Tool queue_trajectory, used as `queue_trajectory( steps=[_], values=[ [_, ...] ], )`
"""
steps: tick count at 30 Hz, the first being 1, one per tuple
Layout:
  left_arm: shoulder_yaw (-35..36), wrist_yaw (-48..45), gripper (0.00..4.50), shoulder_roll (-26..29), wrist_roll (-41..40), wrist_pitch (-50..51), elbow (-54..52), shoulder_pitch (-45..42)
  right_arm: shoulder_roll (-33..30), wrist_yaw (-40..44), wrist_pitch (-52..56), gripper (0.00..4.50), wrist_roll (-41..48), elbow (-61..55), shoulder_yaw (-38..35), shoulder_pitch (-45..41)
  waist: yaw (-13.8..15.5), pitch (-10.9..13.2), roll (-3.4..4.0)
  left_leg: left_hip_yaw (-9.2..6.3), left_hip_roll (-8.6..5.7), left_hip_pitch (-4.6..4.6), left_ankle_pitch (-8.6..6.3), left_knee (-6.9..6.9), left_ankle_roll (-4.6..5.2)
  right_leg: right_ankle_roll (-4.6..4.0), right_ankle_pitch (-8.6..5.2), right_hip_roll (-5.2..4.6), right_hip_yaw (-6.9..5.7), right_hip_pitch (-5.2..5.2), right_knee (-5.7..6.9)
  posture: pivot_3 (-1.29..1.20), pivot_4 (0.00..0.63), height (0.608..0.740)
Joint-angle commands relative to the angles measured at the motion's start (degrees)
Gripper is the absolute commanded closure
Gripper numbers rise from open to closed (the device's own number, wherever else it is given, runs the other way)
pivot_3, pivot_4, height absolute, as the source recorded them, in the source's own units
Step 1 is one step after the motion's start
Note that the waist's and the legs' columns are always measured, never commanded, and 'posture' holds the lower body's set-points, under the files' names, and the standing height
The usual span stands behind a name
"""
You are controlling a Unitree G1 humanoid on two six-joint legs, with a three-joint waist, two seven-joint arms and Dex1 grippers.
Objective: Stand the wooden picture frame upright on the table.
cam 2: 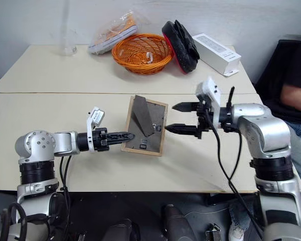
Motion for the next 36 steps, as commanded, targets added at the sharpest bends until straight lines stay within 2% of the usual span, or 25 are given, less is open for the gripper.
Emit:
queue_trajectory(
  steps=[1,5,10,14,17,18,20,24,26,29,32,35,36],
  values=[
    [0.63,-2.45,3.25,0.16,-4.26,-0.95,-3.47,-1.69,3.10,-2.63,-0.95,0.00,-0.40,1.09,2.56,-1.26,-0.01,0.00,0.00,0.00,0.00,-0.04,0.00,0.00,0.01,0.00,0.00,-0.01,0.00,-0.03,0.00,0.00,0.150,0.740],
    [-1.50,-2.91,3.25,1.62,-4.73,-1.58,-4.68,-1.58,5.57,-3.20,-1.85,0.00,0.01,0.93,4.55,-1.49,-0.04,0.00,0.01,0.01,-0.01,-0.09,0.00,0.01,0.01,0.00,0.00,0.00,0.00,-0.08,0.01,0.00,0.150,0.740],
    [-3.23,-3.08,3.25,3.71,-4.43,-2.48,-4.31,-0.65,6.06,-2.35,2.88,0.00,7.91,-5.92,2.02,-1.24,-0.14,0.01,0.02,-0.01,0.01,-0.10,0.00,0.00,0.01,0.00,0.00,0.00,-0.01,-0.10,0.01,0.00,0.150,0.740],
    [-3.19,-2.80,3.25,4.38,-4.02,-3.20,-2.99,-0.21,0.18,-2.08,3.46,0.00,8.94,-9.12,-0.42,1.24,-0.01,0.01,0.02,-0.04,0.01,-0.10,0.00,0.01,0.01,0.00,0.00,-0.01,-0.03,-0.07,-0.02,0.00,0.150,0.740],
    [-3.23,-2.75,3.25,4.54,-4.22,-3.36,-2.97,-0.14,-4.97,-2.01,0.32,0.00,6.17,-9.41,-1.16,3.57,0.22,0.02,0.00,-0.05,0.00,-0.13,-0.03,0.00,0.06,0.00,0.00,-0.01,-0.03,-0.04,-0.10,0.00,0.150,0.740],
    [-3.21,-2.70,3.25,4.52,-4.35,-3.28,-2.97,-0.21,-6.88,-2.32,-2.82,0.00,3.12,-8.87,-0.54,4.48,0.23,0.02,0.00,-0.06,-0.01,-0.14,-0.03,0.00,0.07,0.00,0.00,-0.01,-0.03,-0.04,-0.11,0.00,0.150,0.740],
    [-3.50,-3.00,3.25,4.77,-4.61,-3.23,-3.03,-0.27,-10.91,-2.94,-16.84,0.00,-7.80,-5.72,2.19,7.06,0.26,0.02,-0.01,-0.05,-0.02,-0.17,-0.04,0.00,0.08,0.01,0.00,-0.01,-0.03,-0.06,-0.13,0.00,0.150,0.740],
    [-3.59,-3.24,3.25,4.98,-4.91,-2.91,-2.83,-0.74,-13.31,-8.26,-56.30,0.00,-27.39,5.61,5.63,9.68,-0.10,0.06,-0.07,-0.01,-0.05,-0.15,-0.04,-0.02,0.07,0.02,0.00,0.02,0.01,-0.05,-0.15,0.00,0.150,0.740],
    [-3.41,-3.23,3.25,4.91,-5.23,-2.38,-2.73,-1.38,-12.04,-17.48,-78.70,0.00,-37.79,13.26,6.83,8.29,-0.52,0.08,-0.08,0.08,-0.05,-0.13,-0.02,-0.06,0.05,0.03,0.00,0.07,0.09,-0.08,-0.10,0.00,0.150,0.740],
    [-3.21,-3.30,3.25,4.90,-5.75,-1.71,-2.41,-2.27,-10.64,-33.57,-102.60,0.00,-56.24,22.59,9.55,4.25,-0.90,0.09,-0.08,0.14,-0.02,-0.04,0.03,-0.11,-0.05,0.02,0.00,0.13,0.16,-0.10,-0.03,0.00,0.150,0.740],
    [-3.64,-3.63,3.25,5.22,-6.08,-1.52,-2.30,-2.50,-8.42,-52.57,-112.40,0.00,-73.57,28.91,11.28,-0.17,-1.50,0.09,-0.08,0.16,-0.02,-0.02,0.07,-0.12,-0.11,0.01,0.00,0.13,0.20,-0.11,0.00,0.00,0.150,0.740],
    [-4.10,-3.69,3.25,5.64,-6.35,-1.13,-2.81,-2.38,-5.37,-70.19,-111.62,0.00,-86.39,33.65,15.03,-4.38,-1.85,0.09,-0.09,0.16,0.00,-0.01,0.09,-0.13,-0.15,-0.02,-0.02,0.13,0.20,-0.12,0.04,0.00,0.150,0.740],
    [-4.05,-3.64,3.25,5.73,-6.48,-0.93,-2.87,-2.43,-4.38,-75.02,-110.51,0.18,-90.03,35.28,17.10,-5.89,-1.89,0.09,-0.08,0.18,0.00,0.01,0.11,-0.13,-0.16,-0.04,-0.03,0.13,0.22,-0.13,0.06,0.00,0.150,0.740]
  ],
)
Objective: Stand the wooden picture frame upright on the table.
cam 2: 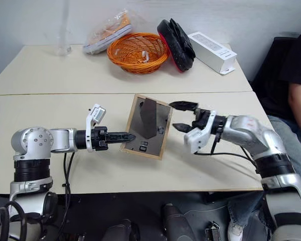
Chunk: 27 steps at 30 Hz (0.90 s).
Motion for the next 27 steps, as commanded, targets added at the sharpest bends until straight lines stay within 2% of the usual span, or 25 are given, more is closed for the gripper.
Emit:
queue_trajectory(
  steps=[1,2,6,9,12,15,17,19,20,21,23,25,26,27],
  values=[
    [0.47,-1.57,3.25,0.11,-2.89,0.49,-1.99,-1.58,3.04,-17.57,1.44,0.39,-11.21,3.68,4.65,-4.77,-0.08,0.00,0.00,0.01,0.00,0.03,0.01,-0.01,-0.01,-0.02,-0.01,0.00,0.00,0.01,0.01,0.00,0.150,0.740],
    [0.62,-1.50,3.25,0.19,-3.08,0.79,-2.01,-1.70,3.80,-21.02,1.87,0.55,-13.00,5.21,6.05,-5.89,-0.13,0.00,0.00,0.03,0.00,0.07,0.02,-0.01,-0.02,-0.04,-0.02,0.00,0.01,0.02,0.04,0.00,0.150,0.740],
    [1.14,-1.22,3.25,0.80,-3.98,1.98,-2.61,-1.86,5.48,-31.38,4.17,1.99,-17.76,9.16,10.92,-9.84,-0.09,0.00,0.00,0.04,-0.01,0.10,0.06,-0.05,-0.08,-0.10,-0.06,0.01,0.01,-0.01,0.10,0.00,0.150,0.740],
    [1.96,-0.77,3.25,1.17,-4.02,2.51,-2.71,-1.80,5.59,-36.45,4.76,2.60,-20.04,11.75,14.31,-11.71,-0.13,0.00,0.00,0.05,-0.02,0.11,0.06,-0.06,-0.08,-0.10,-0.06,0.00,0.00,0.00,0.09,0.00,0.150,0.740],
    [2.43,-0.89,3.25,2.12,-4.36,2.50,-3.76,-0.76,5.20,-39.55,5.07,2.94,-20.96,13.48,16.68,-13.25,-0.14,0.00,0.00,0.04,-0.02,0.16,0.07,-0.08,-0.10,-0.11,-0.06,0.01,-0.01,0.04,0.09,0.00,0.150,0.740],
    [2.85,-0.96,2.30,3.61,-3.99,0.32,-5.48,1.29,4.85,-40.73,5.22,3.10,-20.51,14.21,18.03,-14.24,-0.22,0.00,0.00,0.03,-0.02,0.17,0.07,-0.09,-0.10,-0.11,-0.06,0.01,-0.01,0.05,0.07,0.00,0.150,0.740],
    [4.85,-1.85,1.63,7.61,-3.34,-2.59,-7.65,3.59,4.68,-40.04,4.22,3.26,-18.98,14.98,18.42,-15.15,-0.35,0.00,0.00,0.03,-0.02,0.17,0.08,-0.10,-0.11,-0.11,-0.06,0.01,-0.01,0.05,0.08,0.00,0.150,0.740],
    [8.11,-3.47,1.11,12.57,-3.05,-6.62,-10.61,6.35,4.50,-38.77,3.25,3.26,-17.28,15.68,18.57,-15.97,-1.19,0.01,-0.02,0.03,-0.01,0.17,0.10,-0.16,-0.15,-0.12,-0.06,0.02,0.01,0.00,0.10,0.00,0.150,0.740],
    [10.15,-4.12,0.67,14.50,-3.41,-8.41,-11.84,7.58,4.44,-38.14,2.76,3.26,-16.54,15.98,18.57,-16.20,-1.30,0.02,-0.04,0.02,-0.01,0.18,0.12,-0.21,-0.18,-0.13,-0.07,0.02,0.00,-0.01,0.11,0.00,0.150,0.740],
    [12.73,-5.05,0.67,16.52,-3.69,-10.49,-13.46,9.17,4.43,-37.30,2.05,3.26,-15.63,16.41,18.51,-16.32,-1.51,0.02,-0.04,0.02,-0.01,0.18,0.13,-0.22,-0.19,-0.13,-0.07,0.02,0.00,-0.01,0.09,0.00,0.150,0.740],
    [17.04,-6.86,0.08,19.41,-4.06,-14.68,-17.39,12.78,4.52,-34.64,0.08,3.26,-12.94,17.44,18.39,-16.44,-1.71,0.03,-0.06,0.00,-0.01,0.19,0.14,-0.29,-0.20,-0.17,-0.08,0.02,-0.01,-0.01,0.08,0.00,0.150,0.740],
    [21.58,-9.68,0.00,21.94,-3.31,-19.99,-24.78,19.68,6.30,-25.93,-5.18,3.26,-2.54,22.40,17.66,-16.47,-2.19,0.02,-0.08,0.01,-0.01,0.23,0.14,-0.37,-0.20,-0.18,-0.10,0.02,0.00,0.00,0.04,0.00,0.150,0.740],
    [23.68,-10.87,0.00,22.33,-3.00,-22.82,-28.47,23.35,8.44,-15.93,-6.25,3.26,8.92,25.49,17.36,-15.52,-2.17,0.02,-0.08,0.01,-0.02,0.28,0.15,-0.47,-0.20,-0.19,-0.10,0.02,0.00,0.04,-0.04,0.00,0.150,0.740],
    [25.10,-11.33,0.00,22.16,-2.71,-25.09,-31.33,26.25,10.31,-2.98,-2.45,3.26,23.77,24.17,17.21,-12.97,-2.21,0.02,-0.09,-0.04,-0.02,0.32,0.15,-0.49,-0.18,-0.19,-0.10,0.02,-0.04,0.11,-0.08,0.00,0.150,0.740]
  ],
)
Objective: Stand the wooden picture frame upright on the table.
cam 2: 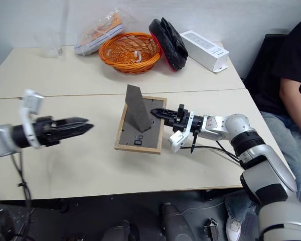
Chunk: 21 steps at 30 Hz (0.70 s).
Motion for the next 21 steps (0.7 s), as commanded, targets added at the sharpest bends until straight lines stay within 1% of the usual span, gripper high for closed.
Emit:
queue_trajectory(
  steps=[1,2,3,4,5,6,7,9,11,13,16,18,20,21],
  values=[
    [5.14,-2.97,0.00,0.01,0.24,-8.10,-10.23,6.90,4.96,31.42,4.60,3.26,38.89,-0.69,-2.59,4.15,-0.04,-0.01,-0.03,0.00,0.03,0.04,0.00,-0.01,0.00,0.00,0.00,0.00,-0.02,0.06,-0.05,0.00,0.150,0.740],
    [5.58,-2.92,0.00,-0.13,0.18,-9.15,-11.16,8.05,5.56,37.98,7.26,3.26,45.74,-2.32,-2.88,5.45,-0.02,-0.04,-0.09,-0.02,0.02,0.03,0.01,0.02,0.02,0.00,0.00,0.00,-0.03,0.06,-0.02,0.00,0.150,0.740],
    [5.65,-1.28,0.00,-1.34,0.43,-10.31,-12.51,8.81,6.39,47.98,17.59,3.26,57.21,-9.74,-3.92,8.25,0.09,-0.04,-0.12,-0.04,0.05,0.07,0.01,0.02,0.02,0.00,0.00,0.00,-0.05,0.11,-0.03,0.00,0.150,0.740],
    [5.02,1.53,0.00,-3.82,2.02,-13.19,-13.66,8.97,7.54,57.67,35.85,3.26,72.01,-19.22,-5.91,10.93,0.28,-0.03,-0.12,-0.12,0.07,0.15,0.01,0.07,0.03,0.00,0.00,0.00,-0.12,0.23,-0.01,0.00,0.150,0.740],
    [4.35,3.81,0.00,-5.60,3.24,-15.36,-14.32,9.06,8.38,64.81,48.94,3.26,82.77,-25.57,-7.48,12.55,1.13,0.00,-0.05,-0.14,0.06,0.13,0.02,0.10,0.04,0.01,0.01,-0.01,-0.12,0.23,0.01,0.00,0.150,0.740],
    [3.74,5.57,0.00,-6.75,3.78,-16.44,-14.63,9.28,8.85,69.19,59.83,3.26,90.34,-30.07,-9.16,13.47,1.77,0.02,-0.03,-0.28,0.10,0.20,0.00,0.13,0.07,0.03,0.02,-0.04,-0.19,0.38,0.01,0.00,0.150,0.740],
    [3.22,6.44,0.00,-7.33,3.98,-17.07,-14.75,9.56,9.00,70.68,69.06,3.26,94.81,-32.38,-10.76,13.53,2.10,0.02,-0.02,-0.28,0.11,0.23,-0.04,0.18,0.13,0.03,0.02,-0.06,-0.22,0.42,0.05,0.00,0.150,0.740],
    [2.47,6.83,0.00,-7.58,3.15,-17.68,-15.29,10.44,8.85,71.54,84.73,3.26,99.55,-34.41,-12.55,12.92,2.33,0.02,-0.02,-0.29,0.13,0.20,-0.09,0.20,0.20,0.05,0.03,-0.06,-0.24,0.41,0.05,0.00,0.150,0.740],
    [1.90,7.03,0.00,-7.48,1.76,-18.04,-15.81,11.12,8.96,72.21,95.72,3.26,101.03,-34.84,-12.96,12.46,2.49,0.01,-0.03,-0.34,0.13,0.17,-0.19,0.16,0.36,0.04,0.03,-0.08,-0.30,0.40,-0.05,0.00,0.150,0.740],
    [1.59,7.42,0.00,-7.34,0.54,-18.23,-15.89,11.42,9.32,73.02,103.06,3.26,101.32,-35.02,-13.53,12.33,2.53,0.00,-0.05,-0.36,0.13,0.12,-0.24,0.12,0.44,0.04,0.03,-0.10,-0.33,0.38,-0.13,0.00,0.150,0.740],
    [0.94,7.58,0.00,-6.77,-0.23,-18.72,-15.80,11.86,10.16,74.32,107.35,3.26,98.21,-33.95,-13.04,12.81,2.58,0.00,-0.05,-0.31,0.07,-0.21,-0.17,0.13,0.35,0.04,0.03,-0.17,-0.31,0.07,-0.11,0.00,0.150,0.740],
    [0.47,7.51,0.00,-6.46,-0.66,-19.12,-15.70,12.07,11.02,74.24,110.05,3.26,96.91,-32.79,-13.44,13.05,2.45,-0.01,-0.07,-0.29,0.07,-0.22,-0.13,0.13,0.28,0.04,0.03,-0.17,-0.31,0.04,-0.12,0.00,0.150,0.740],
    [0.36,7.20,0.00,-6.02,-1.86,-18.94,-15.32,12.00,11.36,74.60,111.92,2.51,95.76,-32.71,-13.71,13.52,2.42,-0.03,-0.09,-0.27,0.06,-0.19,-0.13,0.13,0.28,0.04,0.03,-0.17,-0.29,0.06,-0.10,0.00,0.150,0.740],
    [0.42,6.97,0.00,-5.64,-2.45,-18.80,-14.89,11.86,11.58,74.55,113.53,2.21,96.09,-33.11,-14.56,13.75,2.42,-0.03,-0.09,-0.27,0.06,-0.18,-0.13,0.13,0.28,0.04,0.03,-0.17,-0.29,0.07,-0.10,0.00,0.150,0.740]
  ],
)
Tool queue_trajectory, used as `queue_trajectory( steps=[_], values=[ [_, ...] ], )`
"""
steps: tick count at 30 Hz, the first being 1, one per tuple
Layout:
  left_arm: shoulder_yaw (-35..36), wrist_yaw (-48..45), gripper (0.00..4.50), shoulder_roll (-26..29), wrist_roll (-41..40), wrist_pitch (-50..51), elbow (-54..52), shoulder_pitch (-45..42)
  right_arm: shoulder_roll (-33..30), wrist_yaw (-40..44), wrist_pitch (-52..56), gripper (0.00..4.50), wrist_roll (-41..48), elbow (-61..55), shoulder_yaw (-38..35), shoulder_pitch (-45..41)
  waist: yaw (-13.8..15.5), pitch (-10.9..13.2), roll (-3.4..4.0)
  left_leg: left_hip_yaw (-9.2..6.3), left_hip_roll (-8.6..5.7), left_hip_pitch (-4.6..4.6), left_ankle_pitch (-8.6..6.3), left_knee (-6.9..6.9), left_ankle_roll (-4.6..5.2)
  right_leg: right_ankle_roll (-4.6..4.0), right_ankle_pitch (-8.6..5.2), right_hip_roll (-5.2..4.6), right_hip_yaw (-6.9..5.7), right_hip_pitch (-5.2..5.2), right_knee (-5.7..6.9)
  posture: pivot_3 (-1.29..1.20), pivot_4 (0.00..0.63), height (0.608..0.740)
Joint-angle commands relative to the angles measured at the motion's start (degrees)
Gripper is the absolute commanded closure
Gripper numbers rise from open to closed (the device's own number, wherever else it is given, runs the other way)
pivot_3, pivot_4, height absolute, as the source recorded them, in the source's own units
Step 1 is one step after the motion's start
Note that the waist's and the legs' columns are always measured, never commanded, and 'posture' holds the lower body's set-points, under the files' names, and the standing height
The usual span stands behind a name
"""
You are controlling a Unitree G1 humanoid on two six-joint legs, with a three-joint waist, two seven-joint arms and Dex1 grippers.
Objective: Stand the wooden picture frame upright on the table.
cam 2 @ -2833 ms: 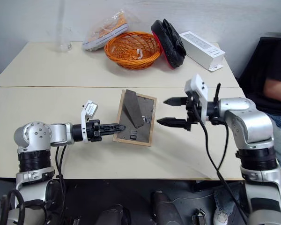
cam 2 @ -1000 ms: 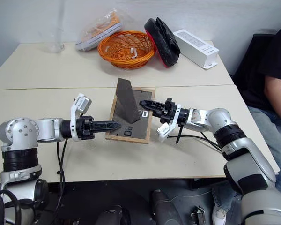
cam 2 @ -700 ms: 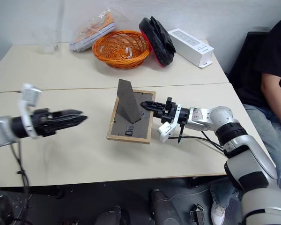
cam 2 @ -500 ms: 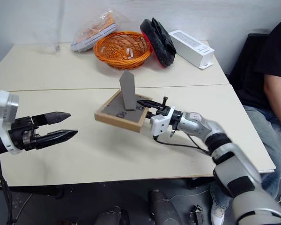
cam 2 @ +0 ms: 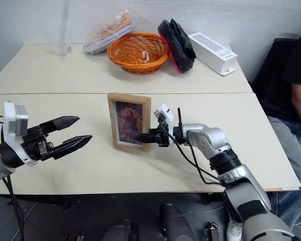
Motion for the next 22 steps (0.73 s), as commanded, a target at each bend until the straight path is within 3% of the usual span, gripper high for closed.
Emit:
queue_trajectory(
  steps=[1,7,9,12,14,19,22],
  values=[
    [0.63,-0.68,0.00,1.79,-2.77,-0.96,-0.64,-0.09,0.32,0.40,5.06,1.93,-0.65,-0.91,-2.87,0.69,0.00,0.00,-0.01,0.00,0.00,0.00,0.00,0.00,0.00,0.00,0.00,0.00,0.00,-0.01,0.00,0.00,0.150,0.740],
    [-0.81,-2.63,0.00,4.01,-3.51,-2.00,1.77,-1.13,-1.68,1.48,7.74,0.01,-2.26,-8.01,-5.05,3.03,-0.09,0.00,-0.01,0.02,-0.01,-0.05,0.00,0.00,-0.01,0.00,0.00,0.00,0.01,-0.05,0.00,0.00,0.150,0.740],
    [-1.32,-3.05,0.00,4.43,-3.76,-2.20,2.42,-1.72,-3.82,2.02,6.08,0.01,-4.64,-11.53,-4.69,4.38,-0.02,0.00,-0.01,0.01,-0.01,-0.05,0.00,0.00,-0.01,0.00,0.00,0.01,0.00,-0.05,-0.01,0.00,0.150,0.740],
    [-2.10,-4.19,0.00,5.67,-2.50,-3.63,3.26,-1.91,-13.29,7.50,-2.57,0.01,-10.54,-18.19,-5.75,7.53,0.27,0.01,0.01,0.01,-0.04,-0.06,-0.02,0.00,0.03,0.00,0.00,0.00,0.00,-0.04,-0.04,0.00,0.150,0.740],
    [-2.13,-5.10,0.00,6.73,-1.71,-4.59,4.20,-1.87,-21.06,14.30,-8.24,0.01,-9.98,-20.38,-11.90,10.11,1.17,0.05,0.07,0.00,-0.06,-0.13,-0.07,-0.01,0.11,0.03,0.00,0.00,0.00,-0.05,-0.14,0.00,0.150,0.740],
    [-2.55,-6.79,0.00,8.71,0.18,-7.41,7.33,-2.89,-30.40,23.35,-4.79,0.01,0.86,-24.31,-25.88,13.37,1.32,0.05,0.06,0.10,-0.04,-0.06,-0.17,-0.07,0.27,0.09,0.02,0.07,0.08,-0.01,-0.26,0.00,0.150,0.740],
    [-3.76,-7.09,0.00,9.39,1.28,-8.64,8.56,-4.35,-30.94,23.11,-1.23,0.01,5.03,-27.78,-29.05,15.04,1.36,0.04,0.01,0.07,0.05,0.05,-0.22,-0.11,0.36,0.07,0.02,0.18,0.08,0.06,-0.24,0.00,0.150,0.740]
  ],
)
